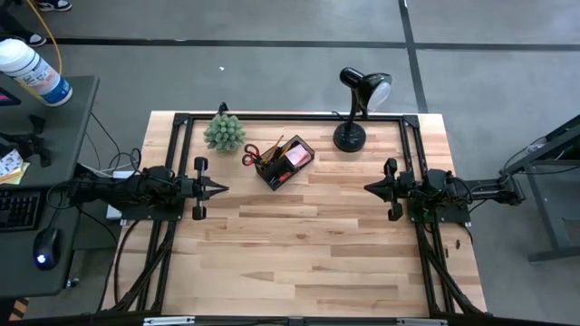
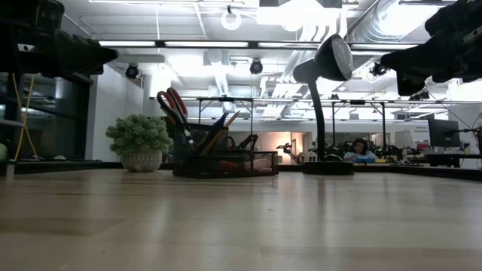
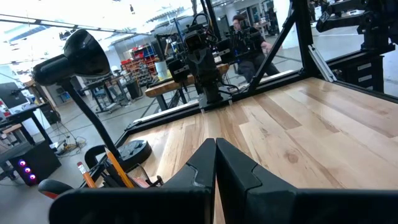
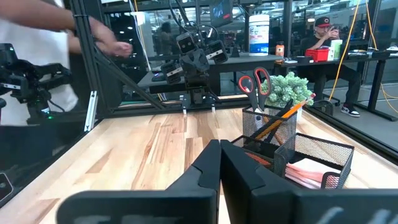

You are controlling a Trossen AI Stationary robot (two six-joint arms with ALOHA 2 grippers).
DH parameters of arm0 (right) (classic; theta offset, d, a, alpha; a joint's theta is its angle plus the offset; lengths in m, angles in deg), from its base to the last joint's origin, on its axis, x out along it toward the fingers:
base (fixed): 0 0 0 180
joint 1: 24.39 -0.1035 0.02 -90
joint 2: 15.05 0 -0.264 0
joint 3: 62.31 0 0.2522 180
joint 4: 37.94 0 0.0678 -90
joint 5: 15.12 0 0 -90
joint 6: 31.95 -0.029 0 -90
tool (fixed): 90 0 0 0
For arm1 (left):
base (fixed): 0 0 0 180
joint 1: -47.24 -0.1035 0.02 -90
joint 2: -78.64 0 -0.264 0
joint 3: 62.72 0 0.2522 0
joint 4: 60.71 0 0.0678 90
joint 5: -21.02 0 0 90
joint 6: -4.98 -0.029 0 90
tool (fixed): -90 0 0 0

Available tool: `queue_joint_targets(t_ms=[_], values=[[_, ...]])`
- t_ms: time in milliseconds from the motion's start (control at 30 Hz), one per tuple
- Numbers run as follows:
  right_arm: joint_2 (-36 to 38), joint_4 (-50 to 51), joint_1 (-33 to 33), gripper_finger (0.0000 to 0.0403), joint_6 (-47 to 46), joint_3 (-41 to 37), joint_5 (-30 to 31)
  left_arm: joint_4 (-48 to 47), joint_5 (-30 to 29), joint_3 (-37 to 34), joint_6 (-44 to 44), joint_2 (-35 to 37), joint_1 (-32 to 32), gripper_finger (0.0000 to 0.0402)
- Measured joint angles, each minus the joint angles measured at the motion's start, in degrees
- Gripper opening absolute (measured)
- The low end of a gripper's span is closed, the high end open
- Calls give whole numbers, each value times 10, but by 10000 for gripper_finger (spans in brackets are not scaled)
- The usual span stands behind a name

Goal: Pick and place office supplies into organizer
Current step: Return to Home Position

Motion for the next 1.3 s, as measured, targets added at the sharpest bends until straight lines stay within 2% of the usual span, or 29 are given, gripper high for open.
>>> queue_joint_targets(t_ms=[1300], values=[[0,0,0,4,0,0,0,0,0,0,0,0,0,1]])
